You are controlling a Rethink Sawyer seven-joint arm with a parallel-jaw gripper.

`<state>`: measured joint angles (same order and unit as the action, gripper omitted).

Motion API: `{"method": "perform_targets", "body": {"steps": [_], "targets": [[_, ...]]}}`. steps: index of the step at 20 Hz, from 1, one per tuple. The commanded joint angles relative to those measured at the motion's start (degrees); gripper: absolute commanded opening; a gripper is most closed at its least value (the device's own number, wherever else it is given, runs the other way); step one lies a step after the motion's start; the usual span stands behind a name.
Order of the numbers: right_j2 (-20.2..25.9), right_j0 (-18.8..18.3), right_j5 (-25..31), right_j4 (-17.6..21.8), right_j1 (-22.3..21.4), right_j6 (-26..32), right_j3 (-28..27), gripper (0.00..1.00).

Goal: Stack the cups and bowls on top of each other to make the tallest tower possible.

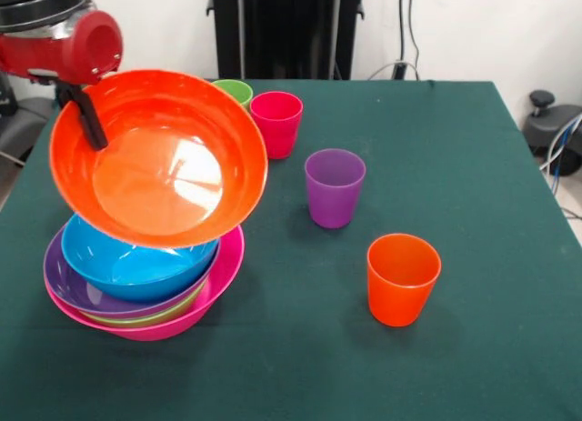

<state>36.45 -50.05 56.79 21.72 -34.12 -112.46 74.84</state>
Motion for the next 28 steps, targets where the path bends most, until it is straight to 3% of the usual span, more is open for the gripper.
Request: {"method": "perform_targets", "body": {"steps": [1,7,11,17,28], "targets": [[2.38,0.34,5.42,3.92,4.14,19.61,-7.34,0.00],[1.51,0.54,3.29,4.66,6.63,20.55,-8.44,0.00],[0.61,-1.13,0.17,4.84,5.26,19.99,-3.60,0.00],[-1.17,-3.17,0.34,6.01,2.38,19.31,2.17,0.00],[-2.05,-5.19,0.18,8.71,0.11,16.67,6.73,0.00]]}}
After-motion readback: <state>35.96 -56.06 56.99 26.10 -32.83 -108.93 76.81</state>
